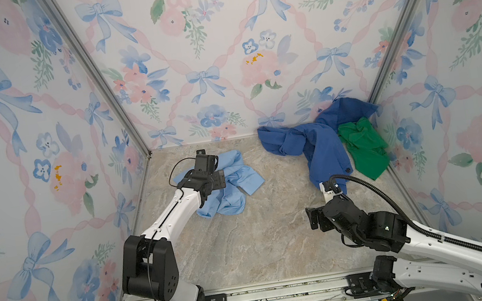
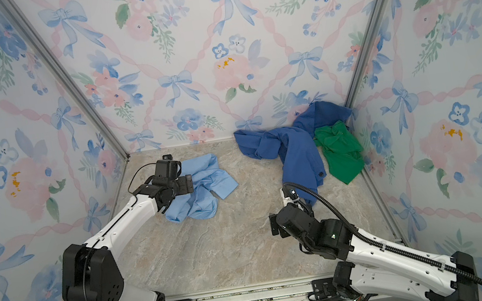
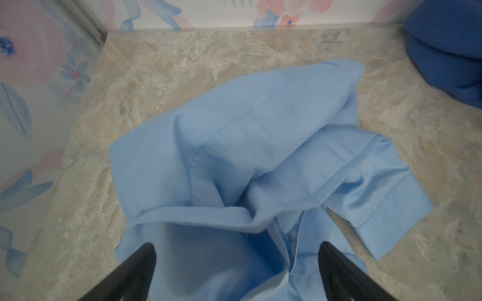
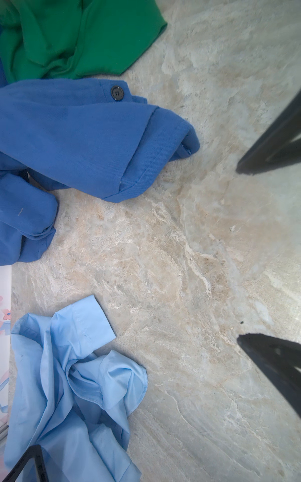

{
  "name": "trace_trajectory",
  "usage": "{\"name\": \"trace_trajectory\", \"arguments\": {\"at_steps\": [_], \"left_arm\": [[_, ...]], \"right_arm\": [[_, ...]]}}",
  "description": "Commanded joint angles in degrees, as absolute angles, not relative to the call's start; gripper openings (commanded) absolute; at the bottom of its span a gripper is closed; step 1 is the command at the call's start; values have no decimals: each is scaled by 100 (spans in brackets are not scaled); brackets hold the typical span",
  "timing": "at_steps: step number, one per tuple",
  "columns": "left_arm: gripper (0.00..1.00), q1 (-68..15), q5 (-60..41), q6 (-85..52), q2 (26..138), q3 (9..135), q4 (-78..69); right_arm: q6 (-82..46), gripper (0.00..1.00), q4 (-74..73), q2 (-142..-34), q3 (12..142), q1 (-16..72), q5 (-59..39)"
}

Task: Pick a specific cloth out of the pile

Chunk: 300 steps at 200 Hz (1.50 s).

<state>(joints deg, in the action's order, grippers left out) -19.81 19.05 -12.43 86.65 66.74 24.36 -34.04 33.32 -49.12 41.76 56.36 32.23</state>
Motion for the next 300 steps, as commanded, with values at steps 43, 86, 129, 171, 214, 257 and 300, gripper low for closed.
{"name": "trace_trajectory", "arguments": {"at_steps": [43, 86, 129, 171, 214, 257, 300], "left_arm": [[98, -2615, 3181, 1173, 9629, 7270, 3718], [98, -2463, 3546, 1755, 10501, 8078, 3699], [98, -2072, 2874, 1704, 11625, 8891, 3700], [98, -1762, 1964, 1545, 12483, 9633, 3710], [97, -1549, 1501, 1354, 12876, 9544, 3726], [54, -1367, 1337, 995, 13267, 9447, 3965], [0, -1161, 1315, 694, 13017, 9287, 3987]], "right_arm": [[-3337, 97, 3121, -5155, 4148, 5515, 3038], [-3360, 97, 3178, -5068, 4089, 5513, 3021], [-3336, 97, 3423, -4875, 4107, 5484, 3097], [-3300, 97, 3664, -4595, 4030, 5371, 3164], [-3375, 97, 3684, -4459, 3929, 5344, 3166], [-3391, 97, 3756, -4482, 4024, 5348, 3067], [-3472, 97, 3887, -4165, 3924, 5350, 3129]]}}
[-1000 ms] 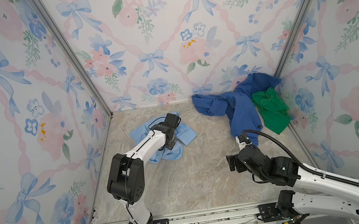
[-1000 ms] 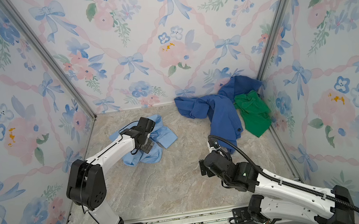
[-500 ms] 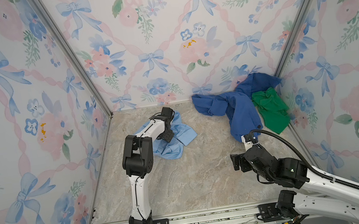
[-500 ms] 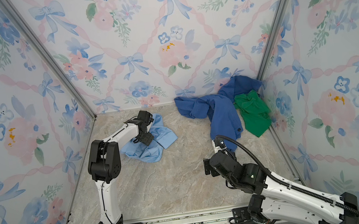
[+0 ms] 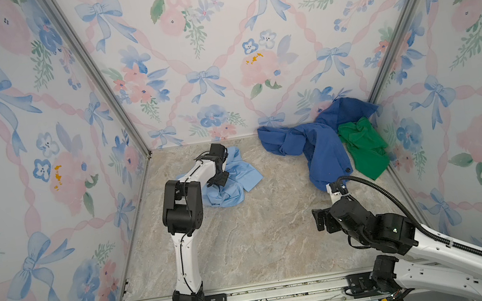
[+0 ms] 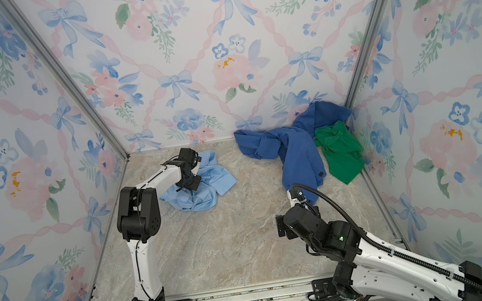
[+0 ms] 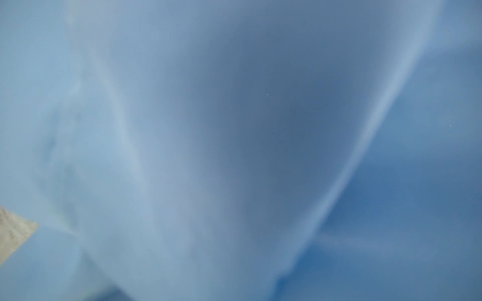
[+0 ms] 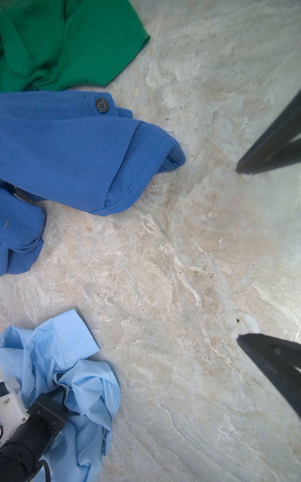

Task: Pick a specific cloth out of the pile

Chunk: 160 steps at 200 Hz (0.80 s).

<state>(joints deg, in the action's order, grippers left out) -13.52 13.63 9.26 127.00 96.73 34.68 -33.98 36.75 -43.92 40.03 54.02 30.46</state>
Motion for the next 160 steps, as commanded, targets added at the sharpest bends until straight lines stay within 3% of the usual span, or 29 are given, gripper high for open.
{"name": "trace_trajectory", "arguments": {"at_steps": [1, 67, 109, 134, 160], "left_arm": [[0, -1165, 1321, 690, 12995, 9280, 3989], [0, -1146, 1998, 59, 11017, 9296, 3946], [0, -1181, 3701, -65, 10343, 9412, 3780], [0, -1194, 4213, -312, 10132, 9479, 3520], [0, -1277, 5516, -832, 10260, 9585, 3342]], "right_arm": [[-3472, 97, 3886, -4157, 3917, 5351, 3133], [-3397, 97, 3865, -4292, 4178, 5317, 3173], [-3221, 97, 3658, -4681, 4378, 5308, 3026], [-3154, 97, 3652, -4904, 4557, 5309, 2968], [-3145, 97, 3640, -4972, 4667, 5309, 2919]]}}
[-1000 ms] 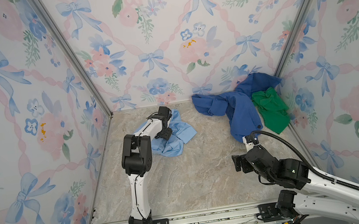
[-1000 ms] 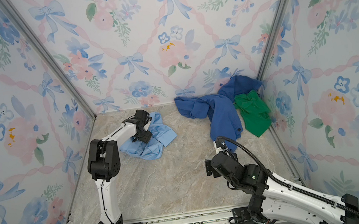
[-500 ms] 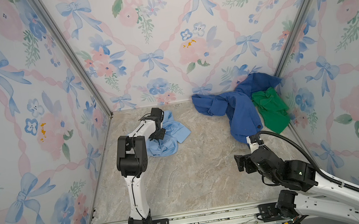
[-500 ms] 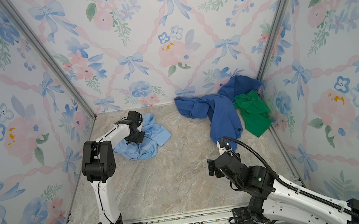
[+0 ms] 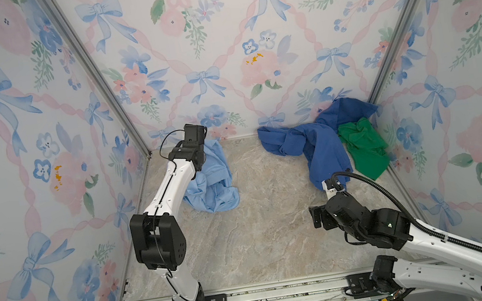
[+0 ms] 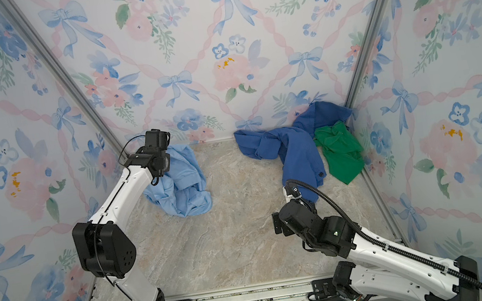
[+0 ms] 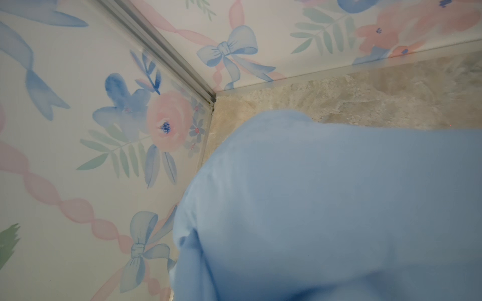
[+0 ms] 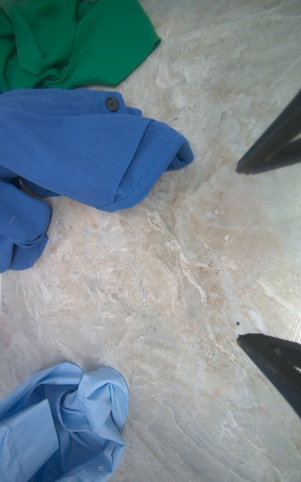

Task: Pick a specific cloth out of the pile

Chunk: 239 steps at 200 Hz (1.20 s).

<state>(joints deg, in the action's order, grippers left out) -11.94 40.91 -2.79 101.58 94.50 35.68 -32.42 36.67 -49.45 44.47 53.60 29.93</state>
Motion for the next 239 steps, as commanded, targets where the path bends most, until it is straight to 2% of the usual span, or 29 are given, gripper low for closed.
{"name": "trace_trajectory", "arguments": {"at_steps": [1, 37, 63, 73, 101, 113, 128, 140, 160, 170, 178, 203, 218, 239], "left_arm": [[0, -1289, 5597, -851, 10271, 9587, 3336], [0, -1582, 8143, -1201, 11226, 9992, 3347], [0, -1765, 9299, -996, 11869, 9983, 3354], [0, -1809, 9460, -929, 12035, 9812, 3356], [0, -1972, 8689, -897, 12158, 9115, 3357], [0, -2051, 7650, -817, 12102, 8937, 3362], [0, -2064, 5887, -761, 11902, 8839, 3355], [0, -2035, 4958, -815, 11741, 8831, 3349], [19, -1980, 3870, -797, 11466, 8857, 3343], [35, -1955, 3415, -758, 11303, 8863, 3333], [47, -1943, 3243, -772, 11157, 8859, 3332], [73, -1968, 2815, -867, 10558, 8654, 3261], [83, -1977, 2605, -952, 10108, 8398, 3126], [89, -1978, 2527, -1217, 9493, 8008, 2974]], "right_arm": [[-3142, 97, 3639, -4969, 4667, 5309, 2919], [-3109, 97, 3642, -4958, 4660, 5267, 2912], [-3109, 97, 3693, -4989, 4696, 5247, 2904], [-3128, 97, 3699, -4983, 4681, 5238, 2901], [-3098, 97, 3599, -5005, 4563, 5171, 2835], [-3064, 97, 3572, -5056, 4553, 5112, 2758], [-3019, 97, 3530, -5131, 4563, 5071, 2716], [-3004, 97, 3514, -5169, 4583, 5067, 2696], [-3005, 97, 3505, -5145, 4554, 5069, 2693], [-3042, 97, 3518, -5080, 4489, 5063, 2703], [-3089, 97, 3512, -4997, 4416, 5063, 2715], [-3208, 97, 3496, -4737, 4123, 5064, 2718], [-3246, 97, 3510, -4646, 3998, 5062, 2740], [-3253, 97, 3513, -4648, 3942, 5055, 2751]]}}
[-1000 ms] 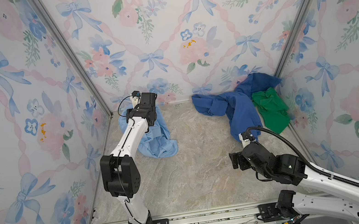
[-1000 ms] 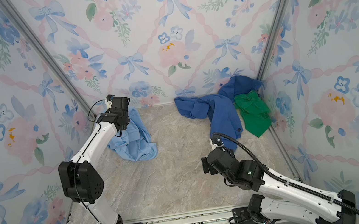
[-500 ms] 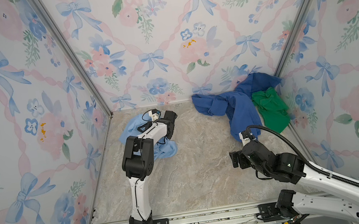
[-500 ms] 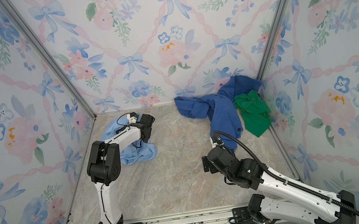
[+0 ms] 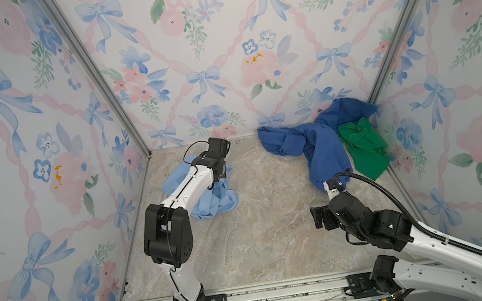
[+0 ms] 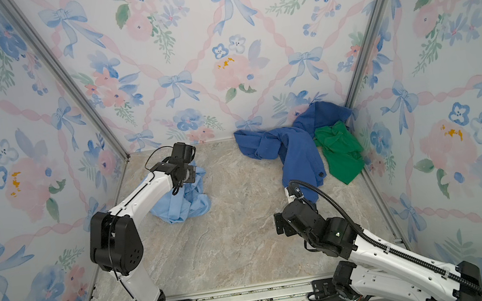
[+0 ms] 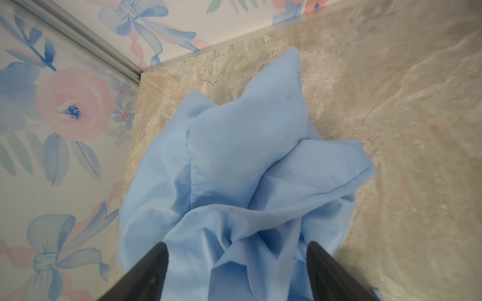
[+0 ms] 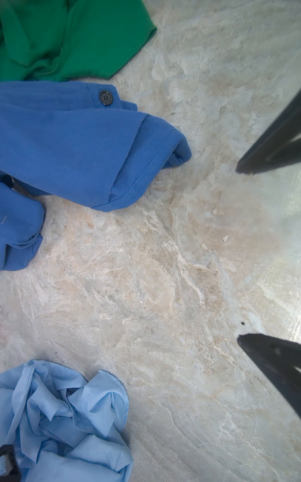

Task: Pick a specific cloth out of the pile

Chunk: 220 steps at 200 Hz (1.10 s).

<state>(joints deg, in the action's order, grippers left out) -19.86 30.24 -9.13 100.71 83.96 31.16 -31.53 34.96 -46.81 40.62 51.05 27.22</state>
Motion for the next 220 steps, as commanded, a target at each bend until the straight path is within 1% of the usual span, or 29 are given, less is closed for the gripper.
{"name": "trace_trajectory", "arguments": {"at_steps": [1, 15, 35, 42, 65, 83, 96, 108, 128, 169, 180, 198, 220], "left_arm": [[90, -1978, 2525, -1237, 9470, 7981, 2972], [98, -1971, 2441, -1619, 9076, 7622, 2895], [98, -1869, 2285, -2468, 8378, 6784, 2502], [98, -1742, 2067, -2814, 8117, 6428, 2273], [98, -962, 956, -4015, 7601, 5559, 1702], [98, -554, 596, -4605, 7587, 5353, 1520], [98, -349, 400, -4790, 7876, 5493, 1503], [98, -151, 13, -4956, 8319, 5734, 1512], [98, -46, -155, -5096, 9131, 6231, 1569], [98, -144, -5, -5107, 10855, 7404, 2059], [98, -241, 210, -5048, 11242, 7716, 2303], [98, -366, 745, -5085, 11730, 8103, 2846], [98, -360, 575, -5172, 12119, 8186, 2948]], "right_arm": [[-3253, 97, 3510, -4649, 3940, 5054, 2755], [-3243, 97, 3436, -4713, 3929, 5057, 2744], [-3210, 97, 3269, -4884, 3946, 5056, 2712], [-3202, 97, 3214, -4960, 3963, 5049, 2675], [-3155, 97, 3103, -5246, 4077, 5054, 2499], [-3138, 97, 3097, -5382, 4129, 5071, 2438], [-3154, 97, 3056, -5421, 4101, 5084, 2426], [-3191, 97, 2994, -5416, 4050, 5096, 2416], [-3274, 97, 2868, -5405, 3956, 5131, 2417], [-3350, 97, 2865, -5360, 3845, 5185, 2440], [-3331, 97, 2926, -5340, 3856, 5191, 2466], [-3331, 97, 2996, -5268, 3804, 5203, 2557], [-3325, 97, 3019, -5151, 3754, 5148, 2576]]}}
